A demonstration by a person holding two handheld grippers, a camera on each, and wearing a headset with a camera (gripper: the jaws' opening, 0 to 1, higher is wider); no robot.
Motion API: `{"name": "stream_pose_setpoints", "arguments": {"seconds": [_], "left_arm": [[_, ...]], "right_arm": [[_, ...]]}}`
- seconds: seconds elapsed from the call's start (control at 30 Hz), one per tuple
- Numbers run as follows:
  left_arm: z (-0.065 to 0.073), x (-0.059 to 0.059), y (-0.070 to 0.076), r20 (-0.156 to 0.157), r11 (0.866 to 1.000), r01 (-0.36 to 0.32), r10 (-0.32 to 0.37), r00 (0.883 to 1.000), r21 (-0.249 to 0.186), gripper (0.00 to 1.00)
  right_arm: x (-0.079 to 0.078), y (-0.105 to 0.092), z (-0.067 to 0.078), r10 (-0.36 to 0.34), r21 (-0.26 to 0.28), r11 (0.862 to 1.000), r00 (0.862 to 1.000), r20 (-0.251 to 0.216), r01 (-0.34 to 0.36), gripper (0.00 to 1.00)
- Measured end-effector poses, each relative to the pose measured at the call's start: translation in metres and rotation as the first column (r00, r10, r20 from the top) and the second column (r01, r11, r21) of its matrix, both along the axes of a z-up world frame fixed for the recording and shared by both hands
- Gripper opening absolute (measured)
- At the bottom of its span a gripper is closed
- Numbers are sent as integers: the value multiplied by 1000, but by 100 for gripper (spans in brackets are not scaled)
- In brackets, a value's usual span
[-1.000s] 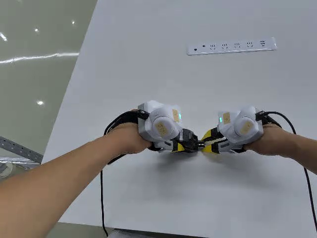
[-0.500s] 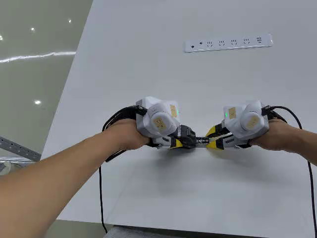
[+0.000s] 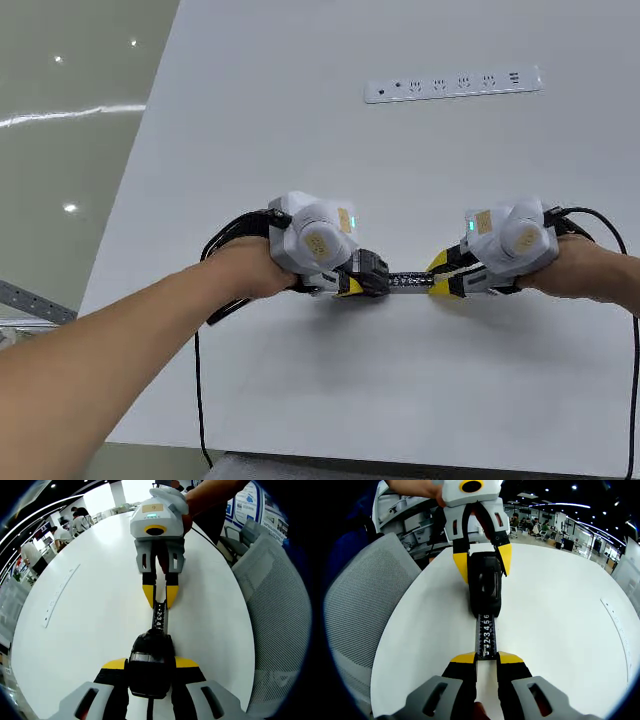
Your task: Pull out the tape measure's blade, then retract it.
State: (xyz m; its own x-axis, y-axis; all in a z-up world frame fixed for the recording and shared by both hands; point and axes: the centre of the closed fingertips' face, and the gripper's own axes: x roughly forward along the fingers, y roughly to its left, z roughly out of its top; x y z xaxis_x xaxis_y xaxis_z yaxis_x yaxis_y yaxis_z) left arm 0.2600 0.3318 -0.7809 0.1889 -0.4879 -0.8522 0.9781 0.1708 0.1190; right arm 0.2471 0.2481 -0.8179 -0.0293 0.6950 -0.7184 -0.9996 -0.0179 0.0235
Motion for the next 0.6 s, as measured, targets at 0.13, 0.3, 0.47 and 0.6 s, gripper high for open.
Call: {"name": "stream_pose_setpoints", "arguments": {"seconds": [0.13, 0.3, 0.47, 0.6], "left_arm": [[0, 0, 0, -1, 1000, 1, -1, 1000, 1, 29], [0, -1, 0, -2, 1000, 3, -3, 1000, 2, 29], [0, -1, 0, -2, 1000, 3, -3, 1000, 4, 29], [0, -1, 0, -2, 1000, 4, -4, 1000, 5, 28]], "right_arm": [[-1, -5, 0, -3, -1, 1000, 1000, -5, 3, 11], [0, -14, -1, -8, -8, 1000, 1000, -10, 8, 10], [1, -28, 0, -23, -17, 1000, 1000, -14, 23, 10], [3, -38, -1, -36, -27, 999, 999, -16, 36, 10]]}}
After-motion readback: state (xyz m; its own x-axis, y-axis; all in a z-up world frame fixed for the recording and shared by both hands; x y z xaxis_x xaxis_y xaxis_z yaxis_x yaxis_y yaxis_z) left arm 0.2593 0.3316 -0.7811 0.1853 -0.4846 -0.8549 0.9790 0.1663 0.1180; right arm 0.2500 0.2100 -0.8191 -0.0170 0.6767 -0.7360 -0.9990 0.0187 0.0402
